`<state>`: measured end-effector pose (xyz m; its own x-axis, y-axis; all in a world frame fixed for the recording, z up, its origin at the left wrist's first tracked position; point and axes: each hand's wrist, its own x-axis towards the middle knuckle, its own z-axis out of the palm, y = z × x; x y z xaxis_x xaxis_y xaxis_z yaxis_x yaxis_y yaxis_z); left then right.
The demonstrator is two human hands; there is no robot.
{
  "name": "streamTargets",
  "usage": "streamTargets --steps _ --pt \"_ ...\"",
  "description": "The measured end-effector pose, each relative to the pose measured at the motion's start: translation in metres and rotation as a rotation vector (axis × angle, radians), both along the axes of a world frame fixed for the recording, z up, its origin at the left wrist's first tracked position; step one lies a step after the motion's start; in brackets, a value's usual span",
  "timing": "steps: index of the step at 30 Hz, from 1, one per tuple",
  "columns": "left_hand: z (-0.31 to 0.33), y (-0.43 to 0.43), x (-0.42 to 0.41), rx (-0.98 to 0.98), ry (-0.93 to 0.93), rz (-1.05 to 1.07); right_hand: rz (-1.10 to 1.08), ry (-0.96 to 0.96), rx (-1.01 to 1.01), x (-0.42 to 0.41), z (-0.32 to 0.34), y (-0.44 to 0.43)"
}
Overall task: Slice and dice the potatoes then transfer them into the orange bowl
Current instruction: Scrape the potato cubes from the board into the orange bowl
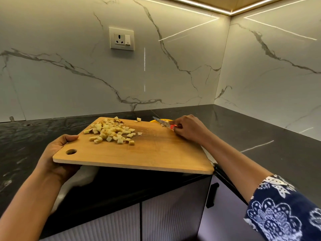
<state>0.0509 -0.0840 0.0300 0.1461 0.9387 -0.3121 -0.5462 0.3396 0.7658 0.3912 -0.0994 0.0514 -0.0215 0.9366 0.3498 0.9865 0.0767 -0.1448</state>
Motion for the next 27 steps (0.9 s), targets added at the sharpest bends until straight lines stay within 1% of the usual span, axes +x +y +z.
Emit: streamTargets --steps 7,13,18,22,25,27 --pt "-0.006 0.011 -0.011 -0.005 -0.02 0.019 -0.017 -0.059 -0.045 0.022 0.007 0.014" --pt "-0.012 0.017 -0.02 -0.038 -0.008 -0.012 0.009 -0.079 -0.02 0.033 0.003 0.015" --pt "-0.015 0.016 -0.024 -0.049 -0.013 0.008 0.017 -0.026 0.024 0.037 -0.003 0.016" --pt "-0.014 0.015 -0.023 -0.043 0.003 0.012 0.032 0.06 0.148 0.042 0.002 0.008" --pt "-0.014 0.014 -0.025 -0.04 0.0 0.005 0.093 -0.005 0.062 0.054 0.009 -0.009" --pt "-0.015 0.013 -0.026 -0.041 -0.009 0.005 0.085 -0.056 0.009 0.063 0.01 -0.014"
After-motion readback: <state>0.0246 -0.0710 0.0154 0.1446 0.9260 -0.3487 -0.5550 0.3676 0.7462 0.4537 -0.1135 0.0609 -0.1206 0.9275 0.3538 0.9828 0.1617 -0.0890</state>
